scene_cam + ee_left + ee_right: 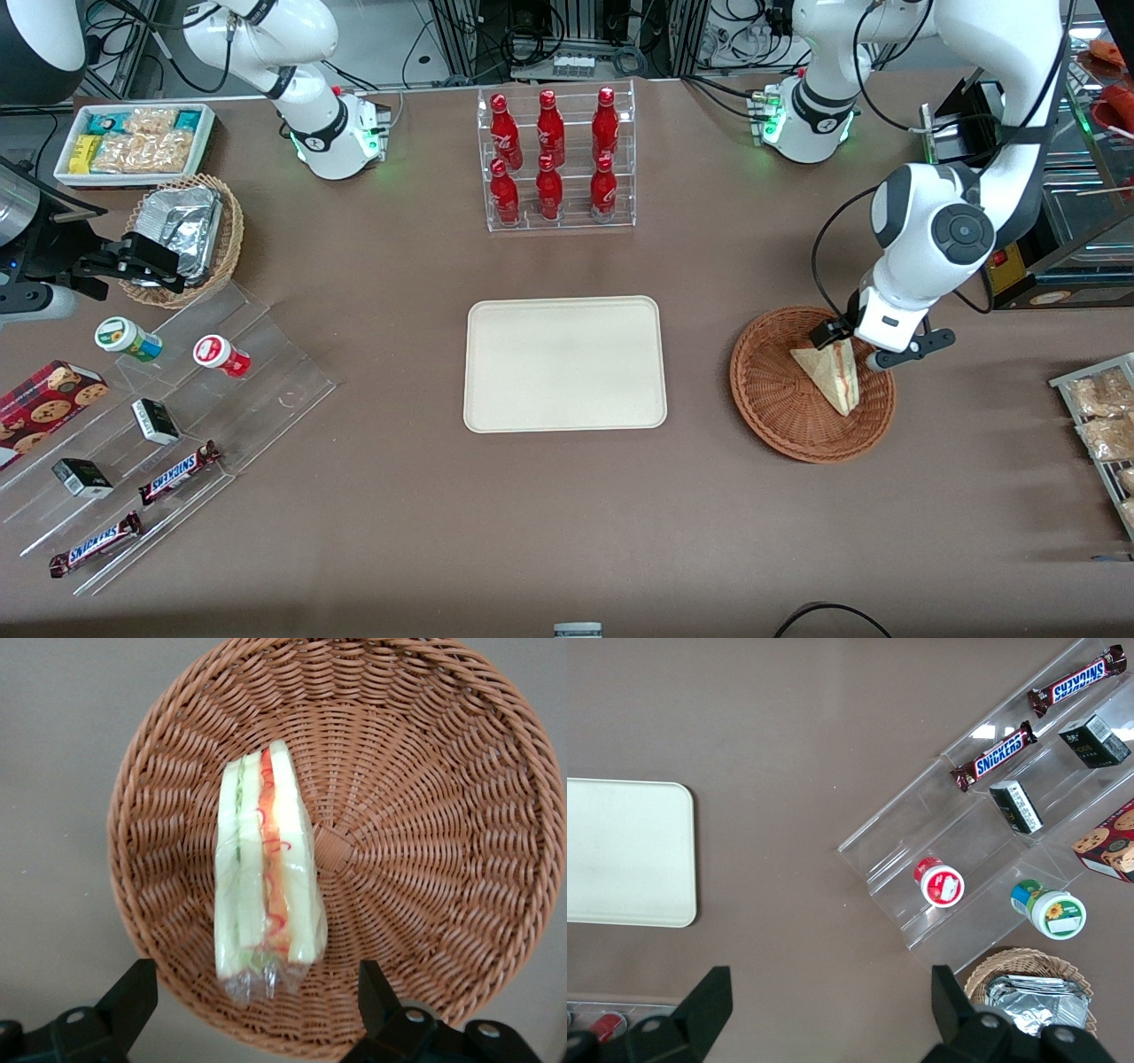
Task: Place sandwich from basket to tray
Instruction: 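Close the left gripper on the wrapped sandwich's edge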
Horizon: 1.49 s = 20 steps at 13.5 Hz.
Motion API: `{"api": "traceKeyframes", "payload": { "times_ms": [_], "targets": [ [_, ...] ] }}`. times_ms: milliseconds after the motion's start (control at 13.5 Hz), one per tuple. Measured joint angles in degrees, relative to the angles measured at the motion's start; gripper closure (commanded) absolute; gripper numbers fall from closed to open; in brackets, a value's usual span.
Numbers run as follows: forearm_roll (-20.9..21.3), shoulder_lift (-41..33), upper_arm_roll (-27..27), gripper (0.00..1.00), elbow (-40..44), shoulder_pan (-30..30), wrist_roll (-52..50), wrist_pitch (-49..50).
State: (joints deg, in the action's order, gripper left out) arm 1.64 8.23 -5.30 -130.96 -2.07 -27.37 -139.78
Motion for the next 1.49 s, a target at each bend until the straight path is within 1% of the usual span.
{"api": "traceKeyframes", "payload": {
  "times_ms": [74, 149, 223, 372, 446, 520, 892, 1041, 1264, 1486],
  "targets": [
    [0.0, 0.8, 0.1, 0.1, -0.1, 0.0, 0.0, -1.4],
    [0.0, 1.5, 0.2, 0.24, -0.2, 0.0, -0.1, -2.5],
    [0.0, 2.0, 0.4, 0.47, -0.2, 0.1, -0.1, -3.1],
    [0.0, 2.4, 0.7, 0.77, -0.3, 0.1, -0.3, -3.3],
    [0.0, 2.4, 0.8, 0.95, -0.4, 0.3, -0.5, -3.3],
    [0.0, 2.4, 0.8, 1.0, -0.6, 0.9, -0.6, -3.3],
    [0.0, 1.7, 0.8, 1.0, -0.6, 2.0, -0.6, -3.0],
    [0.0, 0.4, 0.5, 1.0, -0.4, 2.0, -0.5, -1.1],
    [0.0, -1.7, -0.3, 1.0, 2.2, 2.0, -0.5, 5.1],
    [0.0, -2.7, -2.2, 1.0, 9.7, 1.9, -0.4, 17.0]
  ]
}}
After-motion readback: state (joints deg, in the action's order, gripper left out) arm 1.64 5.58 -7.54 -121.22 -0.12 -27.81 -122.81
